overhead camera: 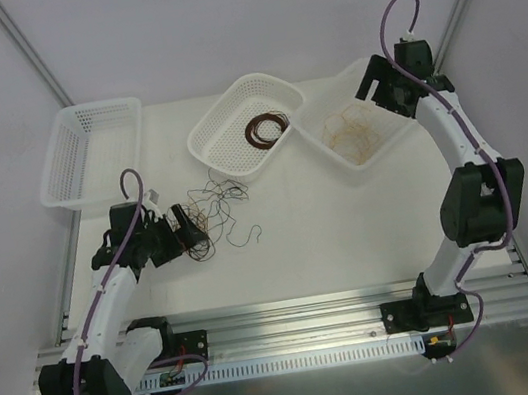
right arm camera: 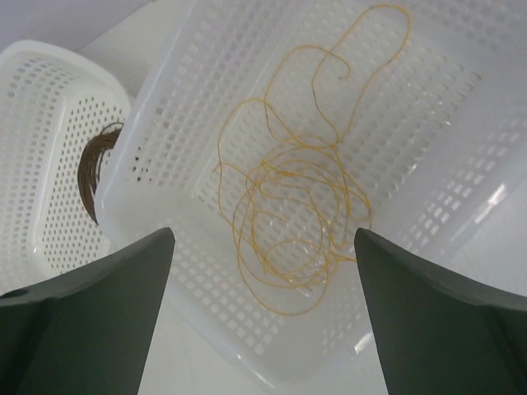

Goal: Untangle the cables

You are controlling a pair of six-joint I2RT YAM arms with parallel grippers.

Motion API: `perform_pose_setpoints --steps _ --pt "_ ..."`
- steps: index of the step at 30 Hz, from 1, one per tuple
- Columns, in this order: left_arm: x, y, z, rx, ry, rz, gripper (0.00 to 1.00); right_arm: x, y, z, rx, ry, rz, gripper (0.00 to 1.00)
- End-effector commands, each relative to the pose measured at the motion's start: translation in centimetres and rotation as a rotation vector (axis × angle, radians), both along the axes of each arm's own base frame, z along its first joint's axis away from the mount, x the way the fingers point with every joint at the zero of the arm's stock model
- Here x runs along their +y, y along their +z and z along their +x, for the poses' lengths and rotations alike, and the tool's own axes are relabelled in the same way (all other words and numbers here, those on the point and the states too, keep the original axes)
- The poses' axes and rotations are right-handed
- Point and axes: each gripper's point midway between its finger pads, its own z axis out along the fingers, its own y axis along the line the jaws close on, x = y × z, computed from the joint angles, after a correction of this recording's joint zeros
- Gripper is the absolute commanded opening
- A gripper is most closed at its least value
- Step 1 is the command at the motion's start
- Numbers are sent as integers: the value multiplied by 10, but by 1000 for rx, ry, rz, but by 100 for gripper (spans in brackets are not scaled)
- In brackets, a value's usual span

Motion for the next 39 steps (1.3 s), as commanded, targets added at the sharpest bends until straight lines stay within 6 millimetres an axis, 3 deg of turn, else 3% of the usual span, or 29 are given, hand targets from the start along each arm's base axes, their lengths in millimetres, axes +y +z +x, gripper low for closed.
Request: perform_pose_setpoints --steps 1,2,3,5,6,9,10,12,13,16,19,20,23,24,30,35,39 --pt "8 16 22 -46 34 45 99 -2 48 -39 -85 0 -31 96" --pt "9 16 24 -39 41 53 99 2 59 -52 -105 22 -37 96" --pt "12 15 29 -29 52 68 99 7 51 -63 -84 40 -38 96" --pt "15 14 35 -12 77 76 99 29 62 -85 -112 126 -19 96" --pt "16 12 40 4 90 83 99 41 52 -95 -87 172 2 97" --pt "21 6 52 40 119 108 99 82 52 -125 -87 303 29 97" --pt "22 6 57 38 122 120 99 102 41 -139 -63 365 25 97" --pt "22 1 66 57 120 134 99 120 38 -156 -66 427 20 96" --pt "20 -1 70 58 112 148 98 136 26 -169 -44 481 23 96" --pt "12 -14 75 103 83 162 96 159 7 -195 -14 557 29 96" --pt "-16 -29 67 174 13 131 94 173 -4 -215 1 610 28 96" --pt "-33 -36 60 199 -38 131 93 174 -14 -221 20 621 21 96" --pt "-62 -42 46 224 -96 122 90 178 -21 -235 22 648 14 96" --pt "-81 -44 35 228 -152 115 90 179 -22 -237 19 651 14 96" --pt "-144 -30 -10 189 -322 76 88 174 -11 -243 -46 659 8 95" --pt "-150 -7 -33 101 -349 50 90 179 -7 -248 -57 736 -21 93" --pt "-130 21 -22 -60 -293 79 92 192 -7 -255 -57 802 -16 92"
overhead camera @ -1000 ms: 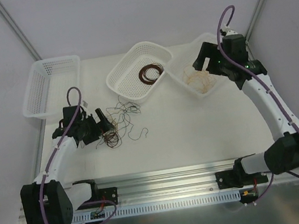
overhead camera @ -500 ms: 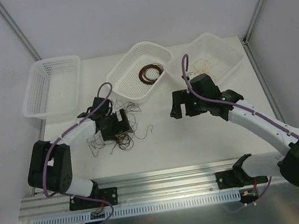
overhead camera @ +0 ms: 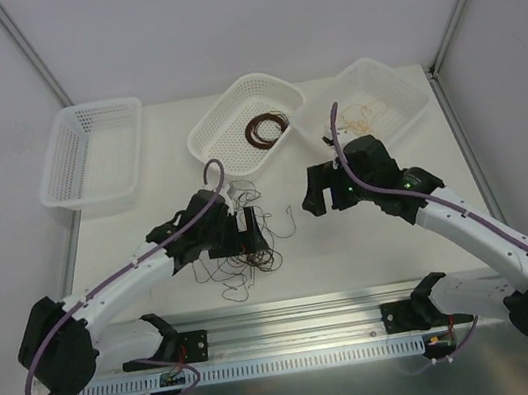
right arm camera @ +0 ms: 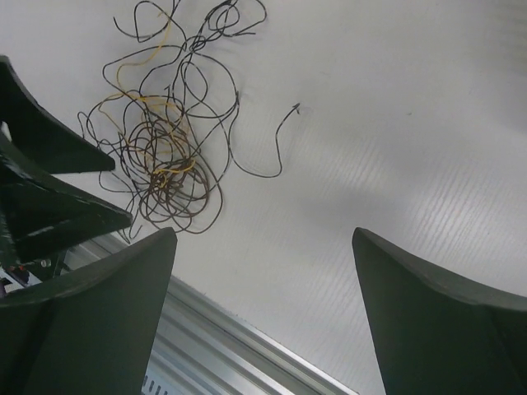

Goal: Untangle the cables

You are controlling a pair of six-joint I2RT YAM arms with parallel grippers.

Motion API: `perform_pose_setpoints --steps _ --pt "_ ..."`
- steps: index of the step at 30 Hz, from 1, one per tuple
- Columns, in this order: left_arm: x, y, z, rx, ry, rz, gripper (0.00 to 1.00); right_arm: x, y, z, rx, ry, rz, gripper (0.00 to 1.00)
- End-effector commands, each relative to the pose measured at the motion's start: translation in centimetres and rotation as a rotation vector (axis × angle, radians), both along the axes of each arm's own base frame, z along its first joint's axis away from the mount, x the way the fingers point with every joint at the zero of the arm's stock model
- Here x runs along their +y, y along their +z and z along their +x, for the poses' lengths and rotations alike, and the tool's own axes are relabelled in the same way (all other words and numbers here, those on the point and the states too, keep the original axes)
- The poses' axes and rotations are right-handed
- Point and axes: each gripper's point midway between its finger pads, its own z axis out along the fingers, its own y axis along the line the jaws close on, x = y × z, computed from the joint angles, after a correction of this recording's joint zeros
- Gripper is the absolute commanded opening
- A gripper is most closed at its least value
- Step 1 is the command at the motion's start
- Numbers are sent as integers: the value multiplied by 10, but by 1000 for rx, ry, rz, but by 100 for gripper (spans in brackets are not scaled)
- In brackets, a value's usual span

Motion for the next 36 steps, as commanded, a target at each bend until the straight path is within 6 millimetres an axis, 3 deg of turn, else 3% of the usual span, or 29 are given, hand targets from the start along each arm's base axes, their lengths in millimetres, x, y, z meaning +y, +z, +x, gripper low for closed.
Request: perform_pose_setpoints --steps 1,2,5,10,14,19,23,31,33,34,36 --pt "19 27 14 -157 63 14 93 19 15 -2 -49 88 28 92" --pt "25 40 22 -219 75 20 92 22 14 -3 -48 97 29 92" --pt "42 51 37 -313 16 108 89 33 9 -8 -37 135 39 91" --pt "65 50 62 -407 -123 261 82 50 -2 -17 -12 184 45 90" --pt "76 43 77 -372 -142 299 64 56 -10 -22 15 189 58 90" --pt "66 31 63 -296 -180 234 56 63 -19 -32 35 204 63 89" --pt "67 9 54 -227 -192 243 52 74 -27 -36 53 216 77 89" --pt "64 -15 63 -183 -210 271 45 103 -47 -34 106 215 115 88" --pt "60 -15 65 -183 -215 260 42 113 -48 -35 107 233 121 88" --pt "59 -16 65 -178 -218 258 40 117 -58 -36 127 235 102 88" --pt "58 -17 63 -170 -223 251 30 128 -62 -39 127 258 95 88"
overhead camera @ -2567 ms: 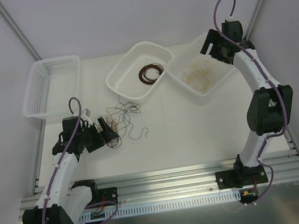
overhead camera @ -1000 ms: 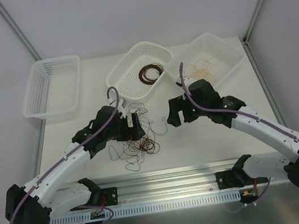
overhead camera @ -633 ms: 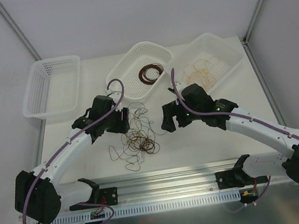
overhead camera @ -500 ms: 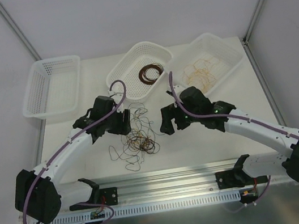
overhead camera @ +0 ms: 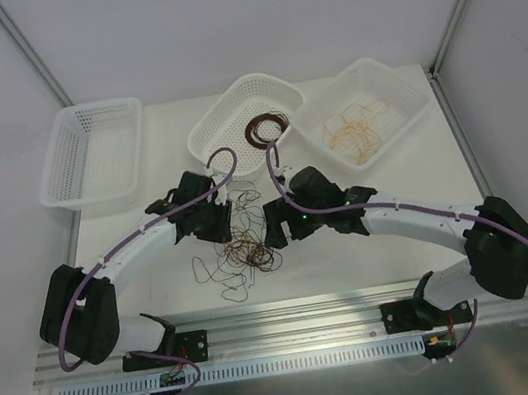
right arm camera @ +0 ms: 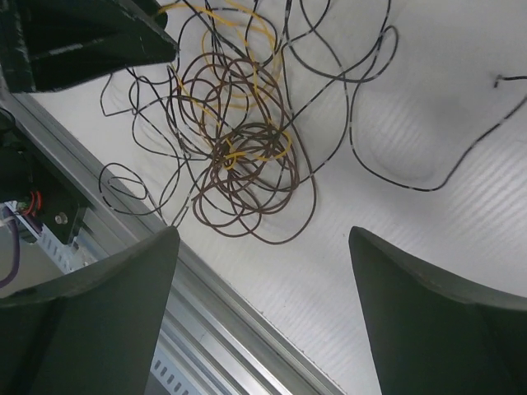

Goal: Untangle the cables

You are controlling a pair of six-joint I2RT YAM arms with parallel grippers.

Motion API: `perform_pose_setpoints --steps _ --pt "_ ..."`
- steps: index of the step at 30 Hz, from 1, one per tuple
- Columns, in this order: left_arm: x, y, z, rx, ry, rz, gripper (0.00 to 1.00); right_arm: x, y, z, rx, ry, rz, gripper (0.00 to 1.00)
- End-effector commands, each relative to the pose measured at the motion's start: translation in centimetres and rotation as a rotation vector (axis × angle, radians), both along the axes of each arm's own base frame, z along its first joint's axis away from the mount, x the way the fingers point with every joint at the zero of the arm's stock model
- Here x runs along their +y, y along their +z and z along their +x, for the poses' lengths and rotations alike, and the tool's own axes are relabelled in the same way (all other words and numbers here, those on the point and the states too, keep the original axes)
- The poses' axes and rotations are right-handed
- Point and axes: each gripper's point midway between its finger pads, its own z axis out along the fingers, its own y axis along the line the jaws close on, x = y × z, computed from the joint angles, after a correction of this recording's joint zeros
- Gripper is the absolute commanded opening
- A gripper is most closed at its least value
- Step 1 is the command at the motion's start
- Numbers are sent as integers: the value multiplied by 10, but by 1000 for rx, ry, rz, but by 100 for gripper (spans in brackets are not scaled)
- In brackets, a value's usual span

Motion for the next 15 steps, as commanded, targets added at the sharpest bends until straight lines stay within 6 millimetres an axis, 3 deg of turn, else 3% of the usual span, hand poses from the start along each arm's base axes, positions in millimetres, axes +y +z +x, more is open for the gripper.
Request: perform_pose_setpoints --steps 1,2,3,6,10,15 --pt "-8 6 3 -22 -35 -38 26 32 8 0 -16 35 63 88" --pt "-8 6 1 -18 -32 -41 22 36 -4 0 1 40 42 88" --pt "-9 7 0 -21 -37 -48 12 43 -4 -2 -1 51 50 88" --pt "-9 17 -2 -44 -25 -73 1 56 -19 -5 25 69 33 88" --pt "-9 35 -5 -90 -5 -116 0 67 -33 -4 25 71 0 92" --pt "-9 58 -8 -132 24 -165 0 62 -63 0 46 29 -78 87"
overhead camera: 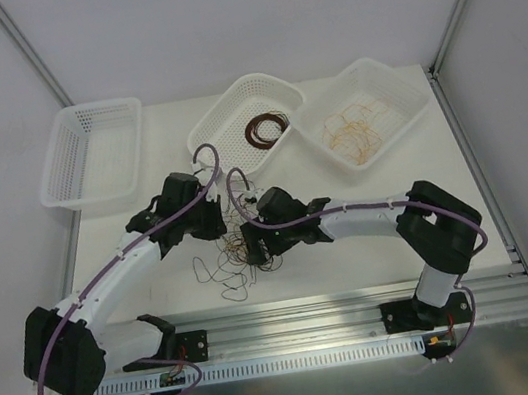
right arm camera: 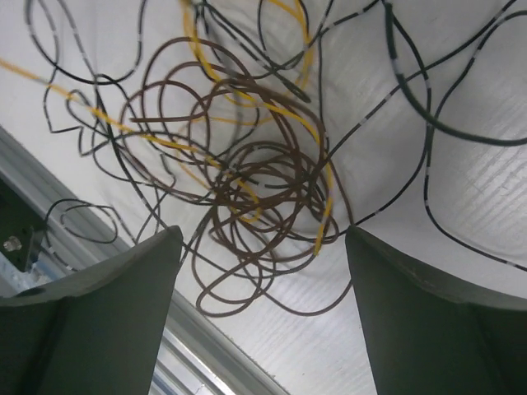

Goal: Untangle the cables

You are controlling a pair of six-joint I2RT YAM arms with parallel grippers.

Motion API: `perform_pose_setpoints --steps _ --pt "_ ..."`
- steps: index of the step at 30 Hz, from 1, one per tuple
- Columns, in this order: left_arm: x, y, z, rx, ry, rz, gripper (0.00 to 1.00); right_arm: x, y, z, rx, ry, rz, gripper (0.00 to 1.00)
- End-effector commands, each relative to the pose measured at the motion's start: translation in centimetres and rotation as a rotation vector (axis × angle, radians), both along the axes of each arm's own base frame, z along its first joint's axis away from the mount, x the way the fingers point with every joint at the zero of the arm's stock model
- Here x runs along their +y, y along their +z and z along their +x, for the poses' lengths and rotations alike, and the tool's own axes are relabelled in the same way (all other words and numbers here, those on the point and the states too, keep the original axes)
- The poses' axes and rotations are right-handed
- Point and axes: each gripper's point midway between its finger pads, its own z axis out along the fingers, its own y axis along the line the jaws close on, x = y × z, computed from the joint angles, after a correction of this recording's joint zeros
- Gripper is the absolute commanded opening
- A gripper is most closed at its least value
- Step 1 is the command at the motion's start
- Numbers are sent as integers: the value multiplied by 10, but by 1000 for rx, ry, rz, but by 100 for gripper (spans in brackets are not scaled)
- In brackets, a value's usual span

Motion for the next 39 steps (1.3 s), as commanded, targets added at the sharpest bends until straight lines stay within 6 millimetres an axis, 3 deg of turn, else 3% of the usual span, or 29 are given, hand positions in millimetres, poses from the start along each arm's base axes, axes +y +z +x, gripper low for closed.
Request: perform_pose_setpoints --steps 1,6,7,8,11,12,15,17,18,20,21,23,24,26,27,32,39 --pt "-4 26 -4 -43 15 -71 0 9 0 15 -37 -51 5 83" --pt "16 51 -2 -76 87 -20 0 -16 -16 16 -52 -95 -81 44" --pt "18 65 1 -107 101 -26 0 -22 -15 20 -80 -109 -99 37" --pt "21 71 2 -120 111 -24 0 -29 -16 23 -89 -125 -121 24" --pt "39 97 9 -179 176 -9 0 -50 -19 25 -96 -161 -158 2" --pt "50 100 10 -186 217 22 0 -60 -23 23 -91 -172 -176 1" --pt "68 146 21 -285 296 31 0 -83 -15 30 -107 -230 -192 1" --pt "92 162 23 -318 378 93 0 -106 -13 32 -113 -277 -219 1" --pt "101 186 27 -369 419 94 0 -114 -14 32 -111 -292 -225 1" --pt "127 207 28 -419 510 153 0 -135 -18 30 -95 -327 -247 1" --pt "134 233 30 -477 543 145 0 -141 -13 31 -101 -346 -236 1" --pt "156 260 29 -547 618 190 0 -159 -15 30 -86 -385 -254 1" --pt "162 287 26 -608 646 176 0 -164 -9 30 -97 -396 -241 1" --pt "176 310 25 -666 690 213 0 -180 -8 31 -94 -425 -268 1" --pt "181 332 20 -717 715 201 0 -185 -6 32 -97 -439 -272 1" --pt "212 378 9 -826 822 299 0 -220 3 38 -75 -553 -274 1" --pt "240 401 -3 -868 908 447 0 -256 16 46 -37 -690 -262 1"
